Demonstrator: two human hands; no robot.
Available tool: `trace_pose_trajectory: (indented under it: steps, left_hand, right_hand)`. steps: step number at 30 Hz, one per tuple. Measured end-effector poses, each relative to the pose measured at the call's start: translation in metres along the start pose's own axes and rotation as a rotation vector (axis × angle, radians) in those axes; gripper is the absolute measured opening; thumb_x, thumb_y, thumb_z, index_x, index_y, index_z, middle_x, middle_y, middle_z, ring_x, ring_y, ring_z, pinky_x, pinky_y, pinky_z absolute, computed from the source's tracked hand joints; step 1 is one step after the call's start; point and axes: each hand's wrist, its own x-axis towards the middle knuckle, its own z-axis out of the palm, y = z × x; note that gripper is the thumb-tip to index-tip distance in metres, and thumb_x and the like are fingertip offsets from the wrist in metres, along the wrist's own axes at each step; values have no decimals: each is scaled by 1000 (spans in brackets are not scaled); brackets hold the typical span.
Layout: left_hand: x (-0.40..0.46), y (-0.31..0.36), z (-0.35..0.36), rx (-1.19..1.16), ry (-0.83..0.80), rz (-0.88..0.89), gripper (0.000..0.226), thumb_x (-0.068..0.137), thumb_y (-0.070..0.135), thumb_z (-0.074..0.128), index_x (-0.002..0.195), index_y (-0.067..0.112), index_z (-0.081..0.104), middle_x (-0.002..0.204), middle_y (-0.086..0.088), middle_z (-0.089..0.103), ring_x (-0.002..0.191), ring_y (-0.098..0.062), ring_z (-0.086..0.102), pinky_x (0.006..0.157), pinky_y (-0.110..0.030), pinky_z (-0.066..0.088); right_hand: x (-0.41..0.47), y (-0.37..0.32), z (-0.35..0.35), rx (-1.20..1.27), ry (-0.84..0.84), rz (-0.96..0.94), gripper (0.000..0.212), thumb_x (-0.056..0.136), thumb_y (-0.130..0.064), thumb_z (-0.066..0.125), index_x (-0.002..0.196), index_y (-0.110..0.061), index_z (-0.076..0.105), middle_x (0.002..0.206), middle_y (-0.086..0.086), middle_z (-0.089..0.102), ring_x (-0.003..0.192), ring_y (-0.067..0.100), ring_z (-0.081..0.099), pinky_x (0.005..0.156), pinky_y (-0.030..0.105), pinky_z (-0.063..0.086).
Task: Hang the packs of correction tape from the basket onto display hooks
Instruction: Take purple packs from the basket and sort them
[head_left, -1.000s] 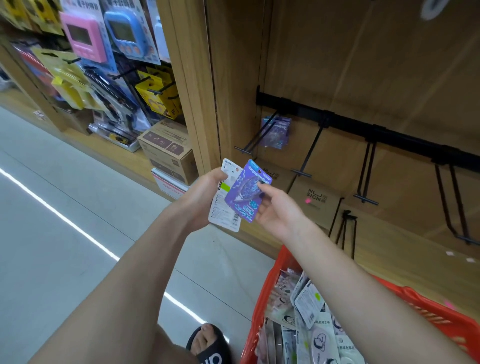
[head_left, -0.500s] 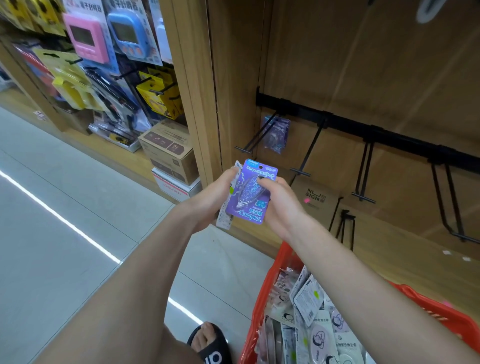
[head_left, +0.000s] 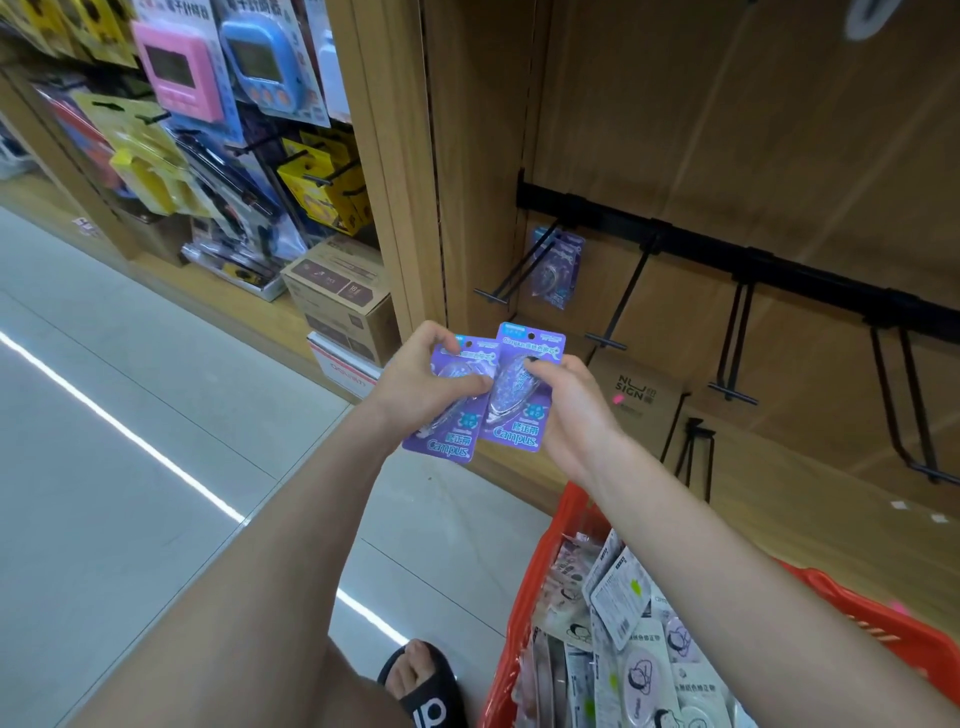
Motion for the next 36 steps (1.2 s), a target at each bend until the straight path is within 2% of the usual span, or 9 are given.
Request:
trace_pose_trajectory:
  steps: [3,7,11,14,19,24,28,32,36]
  left_hand:
    - [3,-2,-3,75,104,-10,47,80,41,89,101,21,52,111,2,70,87,-19,74,65,-31,57]
    - [5,2,-2,99,125,-67,45,82,51,83,101,21,57,105,3,70,83,-16,72,61,-24,49]
    - [9,3,3,47,109,-82,46,88,64,69,99,20,60,103,0,74,87,-20,75,76,-35,57]
    - [13,2,5,96,91,-61,36,92,56,70,102,22,61,106,3,71,92,-18,72,87,-41,59]
    - [17,-1,5,117,167,-49,37,94,49,70,105,15,60,103,1,71,88,-18,70,75,-37,56]
    - [23,-5,4,167,257,-43,27,92,33,71,101,14,56,108,-3,66,91,-22,66,66,-31,48]
    - [28,-9,4,184,318,-46,23,92,29,68,93,20,47,113,-8,63,94,-25,63,60,-30,40]
    - [31,-8,6,160,370,-27,25,90,30,67,89,24,43,110,-6,63,95,-27,65,69,-36,49]
    - [29,-2,8,240,426,-16,22,89,29,62,89,22,41,105,-7,62,90,-29,59,69,-35,40]
  right_hand:
    - [4,-4,-3,-2,45,-63,9,101,-8,59,108,-12,55,114,21,71,99,35,72,94,57,56]
    - [5,-7,-4,-13,3,-84,6,100,-9,60,102,-13,57,114,22,72,96,33,71,96,58,55]
    - [2,-4,2,-73,-61,-87,5,102,-8,58,106,-12,59,109,18,73,89,29,73,81,45,58]
    - [4,-1,7,-84,-81,-108,10,101,-8,59,111,-9,60,109,17,75,90,29,75,84,48,59]
    - [14,-3,15,-137,-36,-151,13,100,-9,63,113,-8,63,111,18,76,94,32,75,92,57,58]
    - [31,-8,27,-156,23,-131,11,100,-12,64,111,-12,64,113,18,76,103,38,74,91,59,58]
    - [39,-4,29,-182,40,-148,11,100,-12,64,111,-12,63,114,18,75,99,34,75,85,52,59]
    - [43,1,27,-203,38,-192,7,101,-12,64,108,-13,62,109,17,76,98,34,75,88,53,60]
    - [46,7,26,-270,46,-273,8,100,-9,63,98,-16,61,87,5,75,75,19,72,72,35,56]
